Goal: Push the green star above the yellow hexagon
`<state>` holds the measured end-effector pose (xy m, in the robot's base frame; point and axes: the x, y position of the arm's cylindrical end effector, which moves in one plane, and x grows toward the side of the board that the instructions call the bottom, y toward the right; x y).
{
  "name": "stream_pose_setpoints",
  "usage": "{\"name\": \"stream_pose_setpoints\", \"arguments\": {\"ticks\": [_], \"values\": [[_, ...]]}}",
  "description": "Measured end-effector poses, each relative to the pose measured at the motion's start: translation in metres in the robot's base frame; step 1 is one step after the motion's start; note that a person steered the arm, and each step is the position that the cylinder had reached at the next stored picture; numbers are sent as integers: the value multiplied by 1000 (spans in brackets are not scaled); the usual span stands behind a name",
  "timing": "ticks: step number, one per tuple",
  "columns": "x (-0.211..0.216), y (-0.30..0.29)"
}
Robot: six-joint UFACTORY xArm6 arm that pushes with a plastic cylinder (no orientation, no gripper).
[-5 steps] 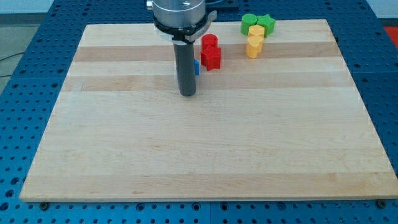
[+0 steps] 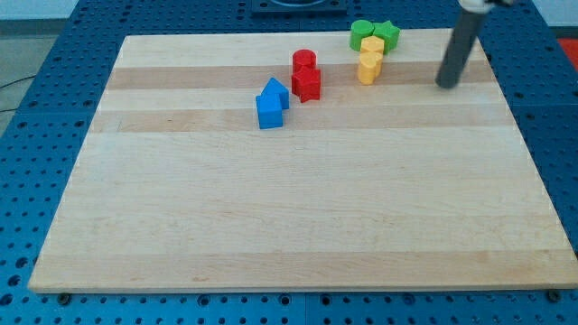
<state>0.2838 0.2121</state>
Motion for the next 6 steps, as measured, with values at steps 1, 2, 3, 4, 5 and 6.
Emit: {"name": "stream_pose_setpoints", "arguments": {"ticks": [1, 2, 3, 4, 5, 6], "values": [[-88, -20], [-92, -24], [-92, -68], [-90, -100], [-84, -93], [-88, -111]]}}
